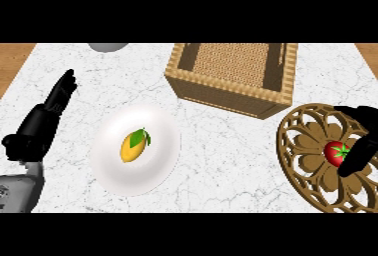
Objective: Pick the tomato from the placemat and place it in the basket
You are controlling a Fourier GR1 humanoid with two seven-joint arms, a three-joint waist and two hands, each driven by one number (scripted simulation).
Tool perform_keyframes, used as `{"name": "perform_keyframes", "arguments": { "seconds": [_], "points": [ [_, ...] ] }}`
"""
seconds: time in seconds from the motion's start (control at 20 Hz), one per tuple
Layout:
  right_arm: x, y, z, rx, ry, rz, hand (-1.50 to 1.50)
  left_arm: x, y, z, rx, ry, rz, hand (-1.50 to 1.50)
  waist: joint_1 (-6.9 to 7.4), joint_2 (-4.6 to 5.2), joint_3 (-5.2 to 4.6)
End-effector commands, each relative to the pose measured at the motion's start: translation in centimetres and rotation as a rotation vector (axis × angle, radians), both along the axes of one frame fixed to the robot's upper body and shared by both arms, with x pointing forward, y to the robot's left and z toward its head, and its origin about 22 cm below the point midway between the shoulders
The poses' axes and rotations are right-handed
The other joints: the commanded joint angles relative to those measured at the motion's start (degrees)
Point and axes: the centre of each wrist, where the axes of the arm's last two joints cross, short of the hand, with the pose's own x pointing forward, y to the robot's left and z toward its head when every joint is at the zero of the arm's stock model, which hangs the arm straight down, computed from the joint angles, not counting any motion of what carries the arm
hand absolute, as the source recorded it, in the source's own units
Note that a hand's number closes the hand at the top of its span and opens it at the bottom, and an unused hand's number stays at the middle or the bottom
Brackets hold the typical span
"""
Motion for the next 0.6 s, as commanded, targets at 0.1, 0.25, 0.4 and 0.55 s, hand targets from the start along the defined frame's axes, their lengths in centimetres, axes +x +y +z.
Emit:
{"name": "perform_keyframes", "arguments": {
  "seconds": [0.1, 0.25, 0.4, 0.55],
  "points": [
    [-0.7, -1.0, -1.5, 0.000, 0.011, -0.031, -1.50, -0.9, 1.0, -0.1, 0.008, 0.012, -0.012, 0.00, 0.08, -0.01, 0.00],
    [-1.9, 0.1, -2.3, 0.024, -0.008, -0.042, -1.50, -0.1, -0.1, 0.9, 0.000, 0.008, 0.008, 0.00, -0.16, -0.05, 0.00],
    [-0.9, 0.1, -2.5, -0.003, -0.006, -0.026, -1.50, -0.2, 0.7, 1.4, 0.015, -0.003, 0.005, 0.00, 0.07, 0.00, 0.01],
    [-0.8, -0.8, -2.0, 0.019, 0.010, -0.035, -1.50, -0.6, -0.7, -1.3, 0.003, 0.004, 0.000, 0.00, 0.02, 0.01, 0.00]
  ]
}}
